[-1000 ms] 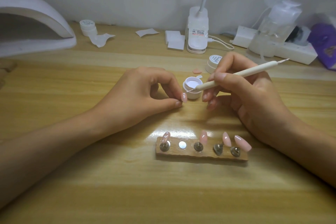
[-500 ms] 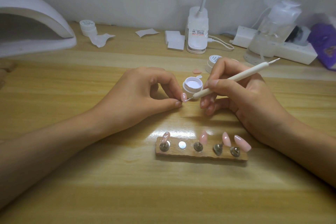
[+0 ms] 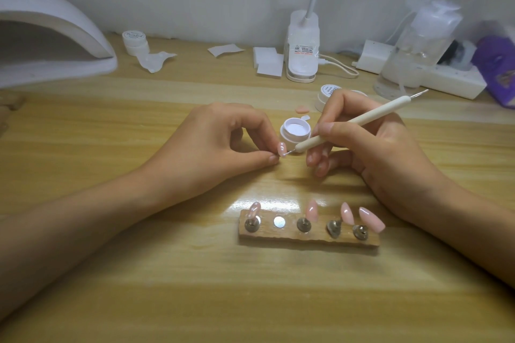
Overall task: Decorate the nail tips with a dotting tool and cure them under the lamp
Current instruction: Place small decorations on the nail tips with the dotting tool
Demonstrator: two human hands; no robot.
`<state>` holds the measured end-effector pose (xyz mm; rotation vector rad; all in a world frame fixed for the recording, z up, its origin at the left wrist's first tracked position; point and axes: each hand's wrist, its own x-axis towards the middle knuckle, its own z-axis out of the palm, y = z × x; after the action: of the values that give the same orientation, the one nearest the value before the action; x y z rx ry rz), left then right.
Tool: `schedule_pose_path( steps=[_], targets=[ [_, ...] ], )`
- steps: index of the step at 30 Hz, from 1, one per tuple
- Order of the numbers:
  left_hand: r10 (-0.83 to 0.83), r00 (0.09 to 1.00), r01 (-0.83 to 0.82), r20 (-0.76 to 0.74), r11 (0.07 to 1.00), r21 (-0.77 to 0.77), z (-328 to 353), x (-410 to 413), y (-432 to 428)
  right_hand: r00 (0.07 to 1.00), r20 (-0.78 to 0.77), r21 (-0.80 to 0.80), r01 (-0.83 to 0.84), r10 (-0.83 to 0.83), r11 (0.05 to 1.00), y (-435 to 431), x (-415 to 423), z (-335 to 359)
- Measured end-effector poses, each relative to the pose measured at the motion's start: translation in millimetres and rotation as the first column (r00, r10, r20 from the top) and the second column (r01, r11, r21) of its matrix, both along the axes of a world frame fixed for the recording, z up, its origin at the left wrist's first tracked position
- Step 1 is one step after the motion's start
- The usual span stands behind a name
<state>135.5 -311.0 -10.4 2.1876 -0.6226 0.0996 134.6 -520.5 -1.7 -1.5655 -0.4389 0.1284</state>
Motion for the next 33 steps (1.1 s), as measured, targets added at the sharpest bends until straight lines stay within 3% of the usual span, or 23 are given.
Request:
schedule_pose_path(
  steps=[33],
  targets=[
    [0.005, 1.000, -0.005, 0.006, 1.000, 0.012, 1.3, -0.4, -0.1, 1.000, 0.001, 0.009, 0.005, -0.005, 1.000, -1.3, 2.6, -2.2]
  ],
)
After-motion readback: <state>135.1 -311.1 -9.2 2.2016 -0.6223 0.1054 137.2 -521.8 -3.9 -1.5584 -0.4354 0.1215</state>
